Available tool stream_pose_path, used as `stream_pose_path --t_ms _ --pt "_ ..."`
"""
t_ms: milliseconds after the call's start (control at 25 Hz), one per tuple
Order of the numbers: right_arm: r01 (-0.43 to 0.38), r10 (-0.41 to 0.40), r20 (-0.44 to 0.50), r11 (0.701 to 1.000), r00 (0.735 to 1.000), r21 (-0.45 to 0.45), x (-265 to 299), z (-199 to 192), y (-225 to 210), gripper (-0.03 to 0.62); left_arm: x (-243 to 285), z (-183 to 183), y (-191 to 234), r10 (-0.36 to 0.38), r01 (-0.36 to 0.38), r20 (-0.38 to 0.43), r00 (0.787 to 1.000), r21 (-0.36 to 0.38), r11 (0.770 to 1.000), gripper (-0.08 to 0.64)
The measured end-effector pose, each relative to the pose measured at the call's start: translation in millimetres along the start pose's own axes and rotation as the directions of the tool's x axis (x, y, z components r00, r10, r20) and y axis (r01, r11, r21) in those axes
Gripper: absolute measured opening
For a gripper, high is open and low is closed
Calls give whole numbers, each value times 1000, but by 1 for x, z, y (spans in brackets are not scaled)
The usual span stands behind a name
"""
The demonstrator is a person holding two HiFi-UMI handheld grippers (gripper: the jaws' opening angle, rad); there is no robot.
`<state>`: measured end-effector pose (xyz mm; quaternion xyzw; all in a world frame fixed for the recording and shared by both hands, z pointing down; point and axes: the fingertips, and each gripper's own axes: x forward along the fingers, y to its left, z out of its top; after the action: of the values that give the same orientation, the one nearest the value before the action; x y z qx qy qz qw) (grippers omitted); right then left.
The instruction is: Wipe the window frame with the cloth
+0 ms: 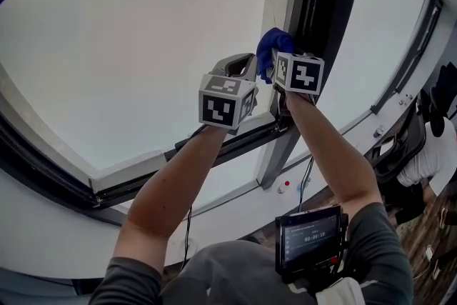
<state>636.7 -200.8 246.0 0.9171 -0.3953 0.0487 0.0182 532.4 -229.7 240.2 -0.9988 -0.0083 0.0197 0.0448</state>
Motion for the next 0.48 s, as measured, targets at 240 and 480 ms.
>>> stream_pose_path --t_ms 240,480 --pt "-1 2 29 1000 1000 -5 4 -15 0 170 6 -29 5 -21 21 -13 1000 -18 1000 9" --pt "5 -4 53 1000 999 -17 4 -32 1 170 9 -52 2 -32 31 -35 999 -21 999 9"
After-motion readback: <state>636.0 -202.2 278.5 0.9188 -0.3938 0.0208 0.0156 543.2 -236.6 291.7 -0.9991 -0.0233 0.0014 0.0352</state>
